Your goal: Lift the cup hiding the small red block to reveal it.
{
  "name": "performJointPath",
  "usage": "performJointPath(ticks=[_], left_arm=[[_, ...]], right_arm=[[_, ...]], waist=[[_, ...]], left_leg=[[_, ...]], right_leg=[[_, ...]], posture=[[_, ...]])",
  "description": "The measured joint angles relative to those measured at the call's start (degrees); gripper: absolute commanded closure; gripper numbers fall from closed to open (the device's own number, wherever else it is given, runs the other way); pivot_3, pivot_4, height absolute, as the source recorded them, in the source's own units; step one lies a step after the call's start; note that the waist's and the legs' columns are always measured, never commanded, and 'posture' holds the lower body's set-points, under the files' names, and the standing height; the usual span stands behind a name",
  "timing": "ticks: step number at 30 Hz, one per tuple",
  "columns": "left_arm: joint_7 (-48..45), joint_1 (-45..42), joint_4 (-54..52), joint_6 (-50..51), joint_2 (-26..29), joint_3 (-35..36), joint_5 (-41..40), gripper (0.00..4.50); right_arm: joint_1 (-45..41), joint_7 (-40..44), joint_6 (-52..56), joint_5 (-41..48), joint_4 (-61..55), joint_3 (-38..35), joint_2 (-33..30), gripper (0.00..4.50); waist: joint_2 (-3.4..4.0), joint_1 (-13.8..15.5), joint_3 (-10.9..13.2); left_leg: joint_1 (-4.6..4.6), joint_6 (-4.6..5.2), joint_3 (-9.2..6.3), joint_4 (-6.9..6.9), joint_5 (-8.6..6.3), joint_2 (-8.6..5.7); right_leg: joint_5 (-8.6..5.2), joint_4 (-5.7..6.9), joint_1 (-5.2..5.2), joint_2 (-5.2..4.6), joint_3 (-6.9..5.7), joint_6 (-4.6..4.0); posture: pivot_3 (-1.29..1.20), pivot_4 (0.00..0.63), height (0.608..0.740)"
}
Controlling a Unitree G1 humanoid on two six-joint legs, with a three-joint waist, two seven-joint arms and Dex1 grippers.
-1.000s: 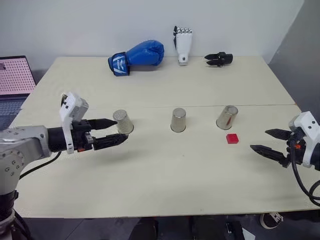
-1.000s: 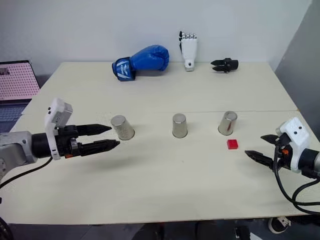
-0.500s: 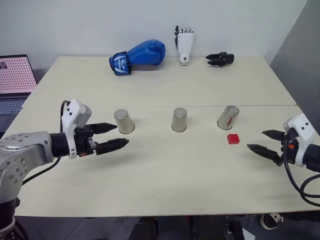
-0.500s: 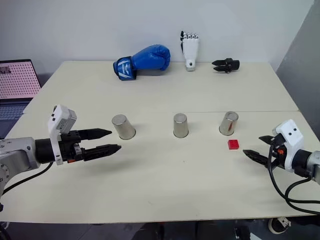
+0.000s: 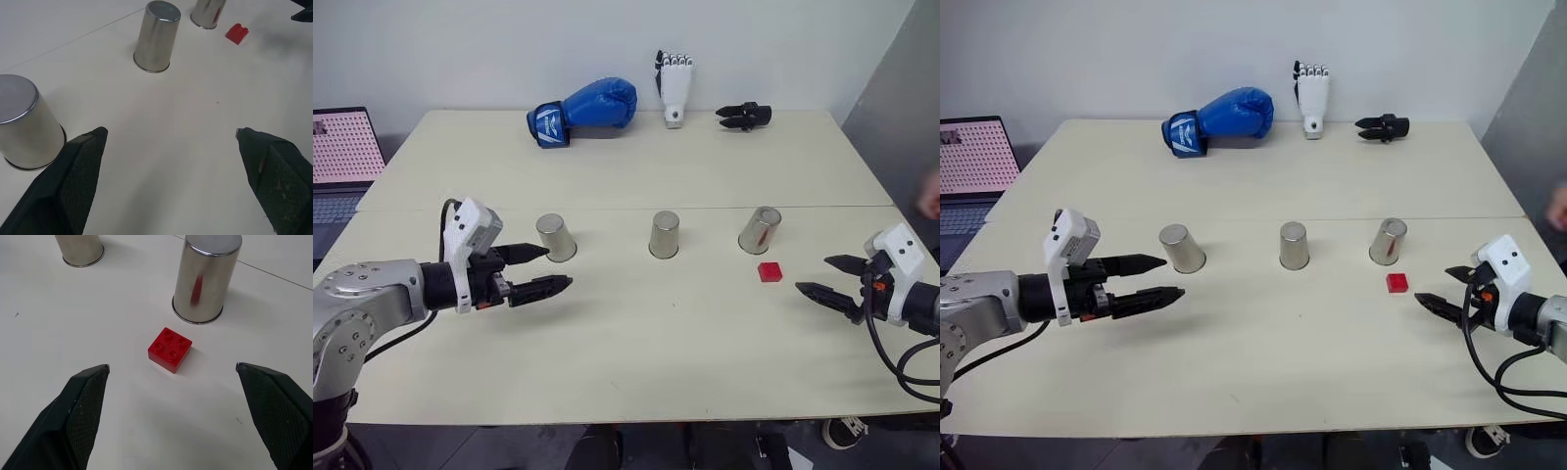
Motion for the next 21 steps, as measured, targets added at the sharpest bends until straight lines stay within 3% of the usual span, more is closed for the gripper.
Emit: performJointPath(ticks=[21], left_arm=[[0.22, -0.48, 0.18, -0.11, 0.0, -0.76, 0.18, 0.0]], right_arm=[[-0.42, -0.57, -0.1, -0.1, 0.09, 0.24, 0.16, 0.09]], waist=[[0.0, 0.0, 0.0]], left_leg=[[0.0, 0.0, -0.02, 0.01, 0.0, 0.0]], right_leg=[[0.0, 0.02, 0.0, 0.0, -0.02, 0.0]], posture=[[0.0, 0.15, 0.74]])
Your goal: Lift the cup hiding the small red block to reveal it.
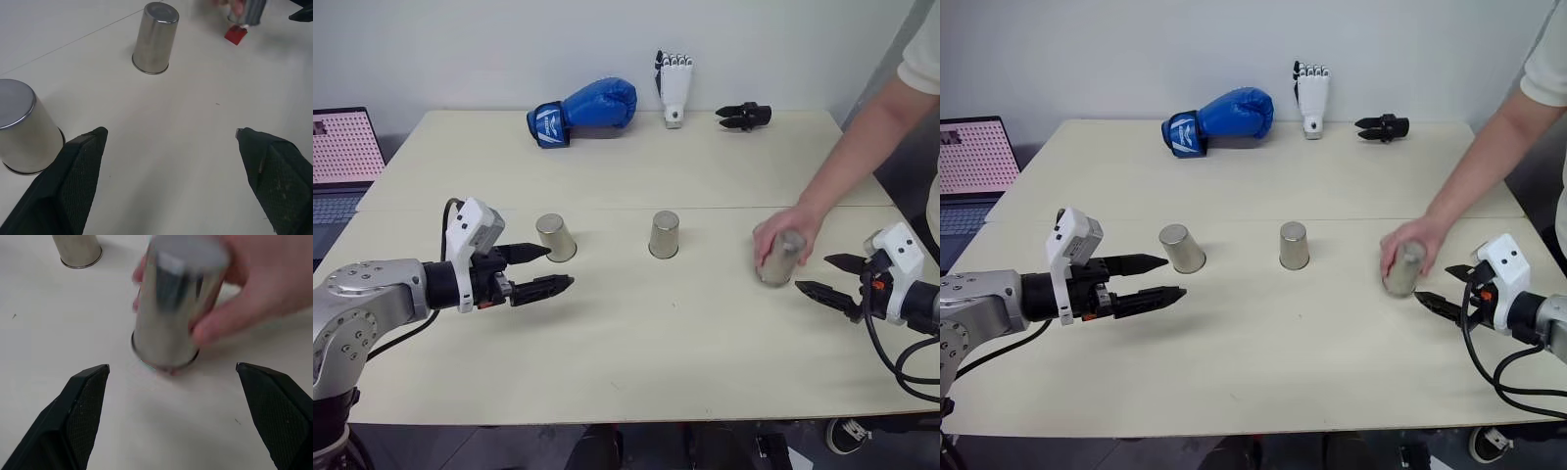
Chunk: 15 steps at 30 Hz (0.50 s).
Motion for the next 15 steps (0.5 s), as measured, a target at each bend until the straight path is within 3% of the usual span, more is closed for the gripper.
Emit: performJointPath(ticks=[15], left_arm=[[-0.21, -0.93, 0.27, -0.24, 0.0, -0.52, 0.38, 0.0]], right_arm=[[-0.03, 0.64, -0.88, -0.67, 0.26, 0.52, -0.01, 0.09]], waist=[[0.0, -0.06, 0.0]], left_leg=[[0.0, 0.0, 0.01, 0.0, 0.0, 0.0]], right_leg=[[0.0, 0.01, -0.01, 0.0, 0.0, 0.0]], posture=[[0.0, 0.15, 0.74]])
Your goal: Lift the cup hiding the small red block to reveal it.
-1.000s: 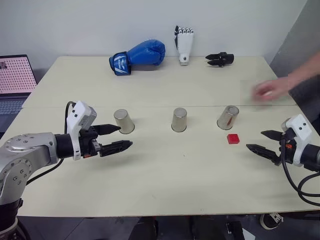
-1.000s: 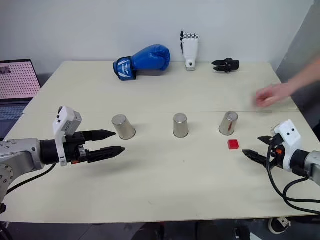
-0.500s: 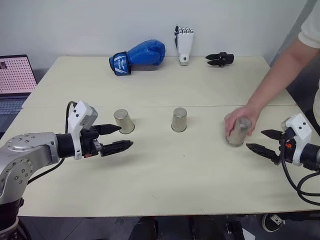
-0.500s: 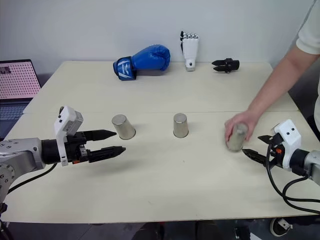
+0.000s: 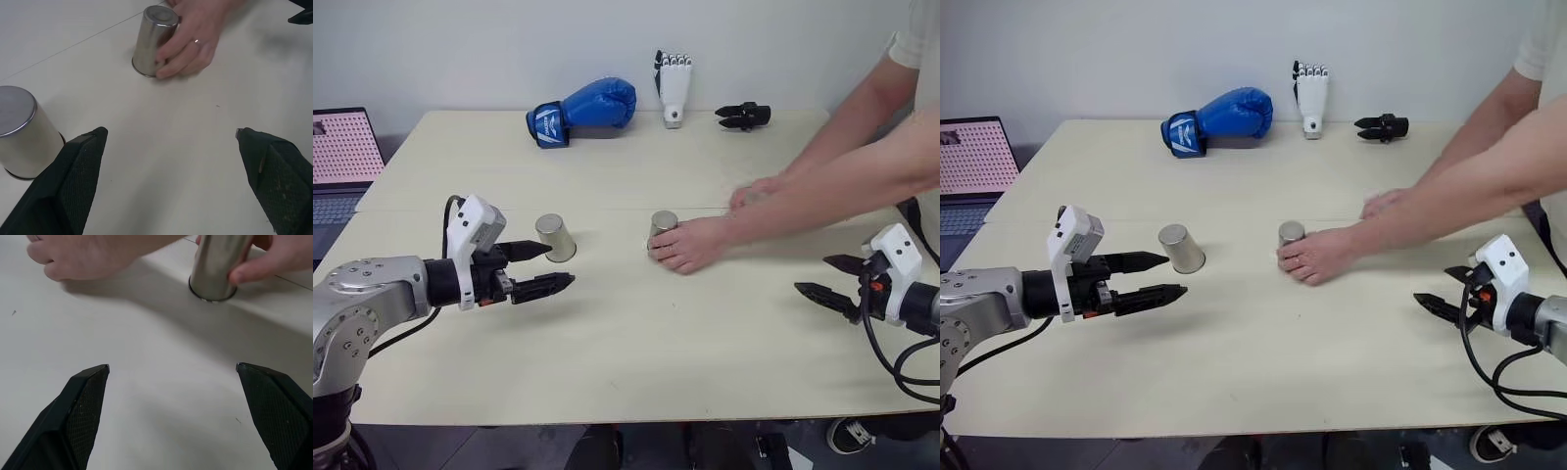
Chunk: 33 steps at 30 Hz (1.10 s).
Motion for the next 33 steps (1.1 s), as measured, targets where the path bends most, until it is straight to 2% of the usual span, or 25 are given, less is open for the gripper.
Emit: performJointPath(ticks=[33], left_arm=[[-1.33, 0.72, 0.75, -2.36, -0.11, -0.81, 1.46, 0.0]], right_arm=[[-1.1, 0.31, -1.16, -0.85, 0.54, 1.49, 0.23, 0.09]], waist=[[0.0, 0.01, 0.0]], left_leg=[[0.0, 0.0, 0.01, 0.01, 0.0, 0.0]], right_leg=[[0.0, 0.02, -0.01, 0.0, 0.01, 0.0]], posture=[[0.0, 0.15, 0.74]])
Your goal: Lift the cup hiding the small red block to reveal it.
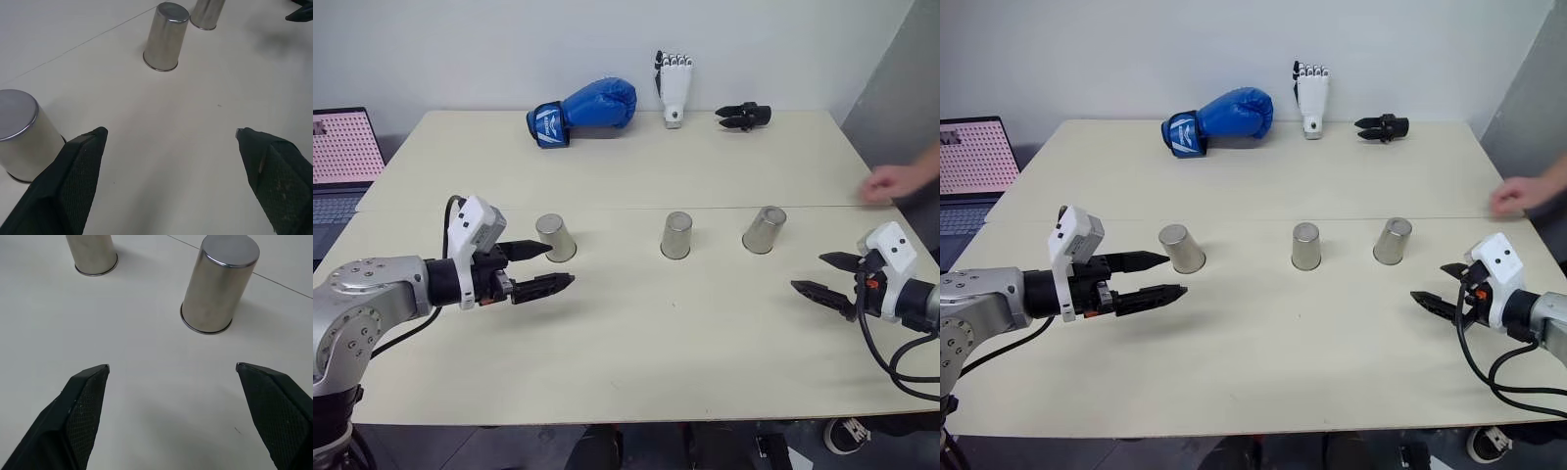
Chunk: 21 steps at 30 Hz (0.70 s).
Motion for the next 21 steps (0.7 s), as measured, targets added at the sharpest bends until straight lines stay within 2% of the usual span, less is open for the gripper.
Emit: performJointPath(ticks=[10, 14, 17, 21], left_arm=[[0.42, 4.62, -2.9, -0.88, -0.12, 1.18, 0.32, 0.0], [2.46, 9.0, -6.51, -5.15, -3.13, 1.67, 2.79, 0.0], [4.43, 13.25, -9.38, -9.35, -6.88, 1.14, 5.56, 0.0], [6.0, 15.79, -10.5, -12.22, -8.8, 1.32, 7.78, 0.0]], right_arm=[[-0.92, -0.01, 0.11, 0.16, -1.22, 2.89, 1.46, 0.09], [-3.18, -1.75, 0.95, 0.05, -3.32, 9.11, 6.45, 0.09], [-7.8, -6.5, 0.7, -2.64, -2.73, 15.3, 13.14, 0.09], [-12.78, -10.29, -0.67, -5.87, 0.49, 19.24, 18.52, 0.09]], waist=[[0.0, -0.09, 0.0], [0.0, -0.13, -0.01], [-0.01, -0.15, -0.01], [-0.01, 0.01, -0.01]], left_leg=[[0.01, 0.0, 0.0, 0.0, 0.0, 0.04], [0.01, -0.02, 0.02, 0.0, 0.01, 0.05], [-0.01, -0.2, 0.08, 0.02, 0.11, 0.06], [-0.02, -0.21, 0.05, 0.02, 0.12, 0.04]], right_leg=[[0.0, 0.01, -0.02, 0.0, 0.0, 0.0], [0.01, -0.01, -0.05, -0.02, 0.03, -0.01], [0.04, 0.04, -0.13, -0.01, 0.07, -0.05], [0.05, 0.06, -0.15, -0.01, 0.04, -0.07]], posture=[[0.0, 0.15, 0.74], [0.0, 0.15, 0.74], [0.0, 0.15, 0.74], [0.0, 0.15, 0.74]])
